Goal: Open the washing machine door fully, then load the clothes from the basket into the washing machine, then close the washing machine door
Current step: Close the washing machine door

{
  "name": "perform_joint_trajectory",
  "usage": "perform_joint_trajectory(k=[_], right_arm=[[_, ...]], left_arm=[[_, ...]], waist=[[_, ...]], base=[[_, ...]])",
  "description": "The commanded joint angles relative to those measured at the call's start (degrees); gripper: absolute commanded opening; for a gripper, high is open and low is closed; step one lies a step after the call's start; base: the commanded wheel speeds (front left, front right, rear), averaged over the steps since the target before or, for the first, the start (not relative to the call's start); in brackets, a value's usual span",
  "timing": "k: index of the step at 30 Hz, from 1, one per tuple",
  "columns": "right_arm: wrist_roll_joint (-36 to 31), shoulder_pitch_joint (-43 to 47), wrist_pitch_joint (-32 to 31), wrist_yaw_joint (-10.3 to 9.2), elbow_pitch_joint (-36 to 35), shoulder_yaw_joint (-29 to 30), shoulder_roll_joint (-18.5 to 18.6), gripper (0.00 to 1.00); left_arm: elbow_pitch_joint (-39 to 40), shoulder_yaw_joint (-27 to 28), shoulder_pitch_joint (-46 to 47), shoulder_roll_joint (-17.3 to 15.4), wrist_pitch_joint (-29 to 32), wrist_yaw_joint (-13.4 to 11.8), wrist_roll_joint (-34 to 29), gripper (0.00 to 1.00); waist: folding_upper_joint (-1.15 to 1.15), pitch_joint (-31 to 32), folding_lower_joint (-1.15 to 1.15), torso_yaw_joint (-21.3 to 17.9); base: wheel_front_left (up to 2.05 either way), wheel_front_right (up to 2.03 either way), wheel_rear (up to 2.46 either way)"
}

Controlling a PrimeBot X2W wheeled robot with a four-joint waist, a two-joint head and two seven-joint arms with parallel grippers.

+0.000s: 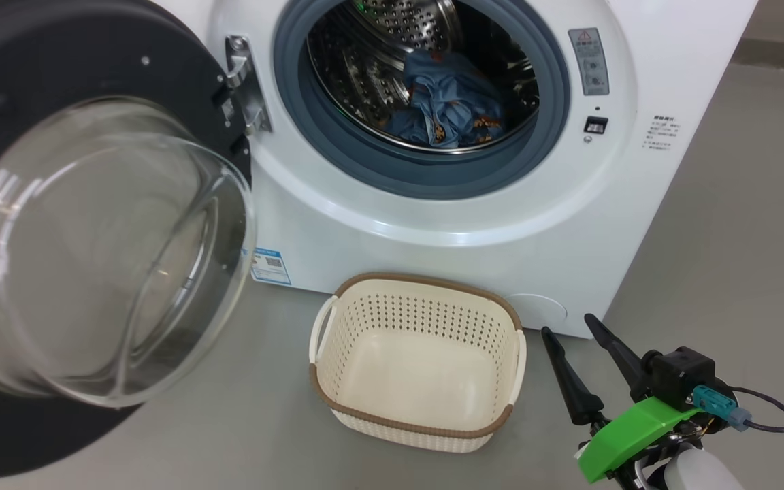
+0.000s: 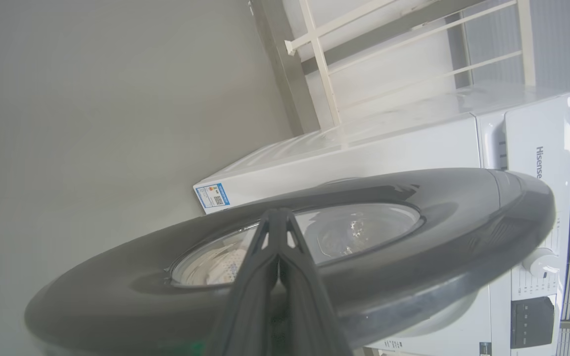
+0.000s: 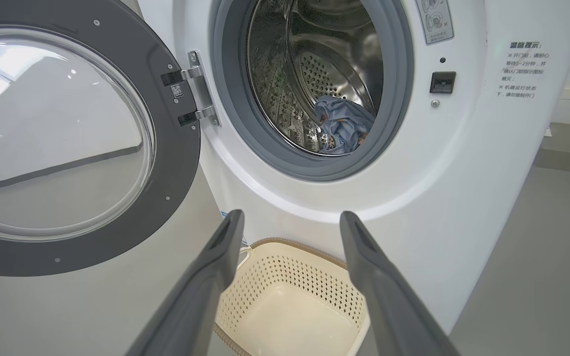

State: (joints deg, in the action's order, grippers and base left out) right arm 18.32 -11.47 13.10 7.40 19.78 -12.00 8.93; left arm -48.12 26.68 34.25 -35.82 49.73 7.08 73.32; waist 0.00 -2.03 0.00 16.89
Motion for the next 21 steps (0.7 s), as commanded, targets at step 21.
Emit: perform_joint_trajectory(k=[21], right_arm=[[2.17,1.16,1.88,0.09,-0.21,-0.36,-1.66,1.0]], left_arm=[[44.43,-3.65,-18.04,11.55,18.05,-9.53,9.59,0.0]], waist=[[0.0,3.46,0.0,0.0]], base=[[0.0,0.0,0.0]])
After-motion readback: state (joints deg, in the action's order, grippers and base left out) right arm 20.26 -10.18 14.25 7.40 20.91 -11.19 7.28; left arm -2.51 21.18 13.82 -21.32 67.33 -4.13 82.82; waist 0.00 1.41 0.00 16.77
